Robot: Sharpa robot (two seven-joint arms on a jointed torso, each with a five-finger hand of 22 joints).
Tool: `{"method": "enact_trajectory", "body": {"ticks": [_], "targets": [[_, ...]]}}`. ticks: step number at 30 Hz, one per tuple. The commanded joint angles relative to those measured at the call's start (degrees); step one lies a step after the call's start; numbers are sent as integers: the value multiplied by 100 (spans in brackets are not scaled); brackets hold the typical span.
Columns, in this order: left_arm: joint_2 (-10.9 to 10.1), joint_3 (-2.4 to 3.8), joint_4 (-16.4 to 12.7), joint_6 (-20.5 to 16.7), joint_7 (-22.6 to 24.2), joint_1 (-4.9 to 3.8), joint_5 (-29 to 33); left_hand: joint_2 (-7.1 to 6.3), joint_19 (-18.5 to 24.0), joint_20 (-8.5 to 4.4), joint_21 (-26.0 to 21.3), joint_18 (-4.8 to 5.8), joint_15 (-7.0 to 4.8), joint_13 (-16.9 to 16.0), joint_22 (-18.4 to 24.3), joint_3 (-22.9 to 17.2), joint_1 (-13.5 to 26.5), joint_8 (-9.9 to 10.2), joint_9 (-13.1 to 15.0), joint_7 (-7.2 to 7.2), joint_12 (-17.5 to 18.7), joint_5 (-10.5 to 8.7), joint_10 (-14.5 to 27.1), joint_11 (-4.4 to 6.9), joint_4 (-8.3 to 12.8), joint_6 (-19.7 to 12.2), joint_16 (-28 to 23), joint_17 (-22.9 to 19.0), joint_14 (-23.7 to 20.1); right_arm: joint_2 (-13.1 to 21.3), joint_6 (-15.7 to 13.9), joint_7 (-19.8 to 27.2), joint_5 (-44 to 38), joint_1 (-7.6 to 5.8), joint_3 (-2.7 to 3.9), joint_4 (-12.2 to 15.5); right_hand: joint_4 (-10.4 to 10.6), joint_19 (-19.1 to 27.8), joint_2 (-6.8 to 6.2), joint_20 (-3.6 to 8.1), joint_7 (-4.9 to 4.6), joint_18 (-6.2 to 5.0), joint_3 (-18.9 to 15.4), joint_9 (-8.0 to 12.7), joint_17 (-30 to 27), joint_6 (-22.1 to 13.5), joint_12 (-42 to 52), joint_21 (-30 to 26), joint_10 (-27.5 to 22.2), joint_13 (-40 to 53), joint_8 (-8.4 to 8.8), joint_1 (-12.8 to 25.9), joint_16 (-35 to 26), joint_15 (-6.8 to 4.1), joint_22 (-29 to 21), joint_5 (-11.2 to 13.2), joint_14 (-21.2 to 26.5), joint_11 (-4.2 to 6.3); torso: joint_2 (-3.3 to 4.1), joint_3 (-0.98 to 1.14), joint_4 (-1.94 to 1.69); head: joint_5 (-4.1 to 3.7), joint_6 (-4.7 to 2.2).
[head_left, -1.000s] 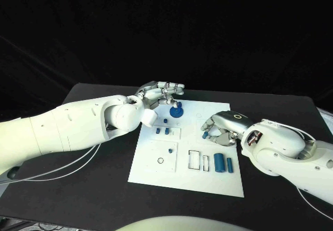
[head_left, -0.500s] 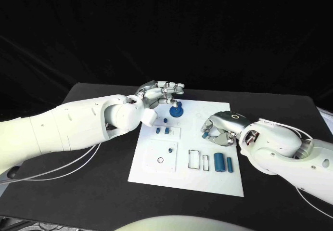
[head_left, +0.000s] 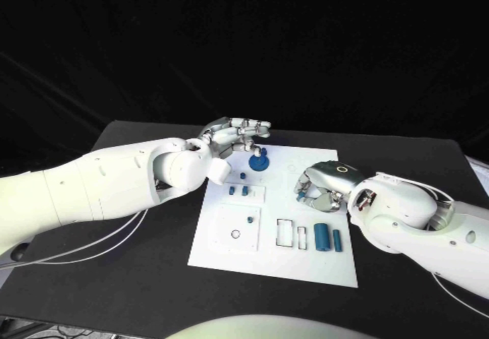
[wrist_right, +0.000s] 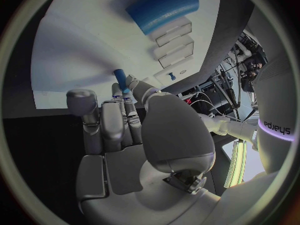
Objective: Assemble the parts on the task board
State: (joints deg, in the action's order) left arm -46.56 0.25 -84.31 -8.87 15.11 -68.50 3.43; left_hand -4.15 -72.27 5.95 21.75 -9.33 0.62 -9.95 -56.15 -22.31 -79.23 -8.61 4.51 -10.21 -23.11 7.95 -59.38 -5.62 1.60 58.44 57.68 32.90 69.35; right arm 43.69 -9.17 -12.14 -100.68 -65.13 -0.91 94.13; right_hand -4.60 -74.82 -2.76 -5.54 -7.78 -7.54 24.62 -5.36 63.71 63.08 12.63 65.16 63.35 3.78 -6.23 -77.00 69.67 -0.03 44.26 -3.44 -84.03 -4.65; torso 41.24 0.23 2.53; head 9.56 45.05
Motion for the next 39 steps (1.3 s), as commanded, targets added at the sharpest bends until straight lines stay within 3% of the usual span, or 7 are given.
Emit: {"method": "enact_trajectory", "body": {"ticks": [1,14,25,28,30,36,39], "targets": [[12,3,-2,61,61,-2,-57,2,-8,33,-38,-93,21,-8,9,34,72,-28,-3,1,-38,4,34,-7,-3,-48,6,-5,-28,-16,12,4,-81,29,-19,-7,-14,-60,73,9,9,-29,53,-12,39,67,33,62,120,15,-36,-20,59,-63,67,33,-204,57,-3,-3,1,-2,8],[-3,3,12,56,55,-2,-94,5,-5,35,-41,-94,22,-8,12,35,78,-33,-3,1,-45,5,43,-7,-6,-56,1,-18,-36,30,-367,-2,-86,30,-18,70,-92,-158,118,65,18,12,138,-35,141,155,86,226,321,44,-87,-132,158,-119,325,48,-219,108,-9,-2,3,-20,4],[-83,2,20,38,65,-1,-113,9,-3,35,-43,-95,22,-8,13,32,74,-35,-3,2,-48,7,47,-6,-3,-59,-2,-28,-41,367,-629,4,-120,-8,75,609,-111,-184,114,72,17,26,153,-36,164,157,88,272,336,47,-89,-151,179,-123,403,46,-223,109,-9,0,0,-72,-35],[-120,2,15,39,63,0,-113,10,-3,35,-43,-95,22,-8,13,30,71,-37,-2,3,-50,8,49,-6,0,-61,0,-25,-41,414,-618,12,-124,-26,99,769,-112,-188,113,73,17,28,154,-37,166,160,88,279,339,47,-90,-151,181,-123,414,45,-223,109,-1,7,9,-43,-47],[-143,1,16,38,59,2,-113,10,-3,35,-43,-95,22,-8,13,29,69,-37,-2,3,-51,8,50,-5,1,-61,1,-23,-41,410,-605,26,-116,-38,108,875,-112,-188,113,73,17,28,154,-37,166,160,88,279,339,47,-90,-151,181,-123,414,45,-223,109,2,10,12,-42,-52],[-174,0,17,44,61,6,-114,10,-3,35,-43,-95,22,-8,13,29,69,-37,-2,3,-51,8,50,-5,1,-61,1,-23,-41,286,-593,63,18,-31,113,1179,-112,-195,116,76,18,32,161,-39,184,172,90,294,352,49,-98,-152,198,-125,435,40,-227,111,4,-2,-31,-45,-59],[-176,-1,25,45,65,12,-114,10,-3,35,-43,-95,22,-8,13,29,69,-37,-2,3,-51,8,50,-5,1,-61,1,-23,-41,132,-621,116,116,-1,103,1273,-111,-195,117,77,19,32,162,-40,178,176,91,295,356,50,-99,-151,195,-125,435,38,-226,111,3,4,-16,-15,-61]]}}
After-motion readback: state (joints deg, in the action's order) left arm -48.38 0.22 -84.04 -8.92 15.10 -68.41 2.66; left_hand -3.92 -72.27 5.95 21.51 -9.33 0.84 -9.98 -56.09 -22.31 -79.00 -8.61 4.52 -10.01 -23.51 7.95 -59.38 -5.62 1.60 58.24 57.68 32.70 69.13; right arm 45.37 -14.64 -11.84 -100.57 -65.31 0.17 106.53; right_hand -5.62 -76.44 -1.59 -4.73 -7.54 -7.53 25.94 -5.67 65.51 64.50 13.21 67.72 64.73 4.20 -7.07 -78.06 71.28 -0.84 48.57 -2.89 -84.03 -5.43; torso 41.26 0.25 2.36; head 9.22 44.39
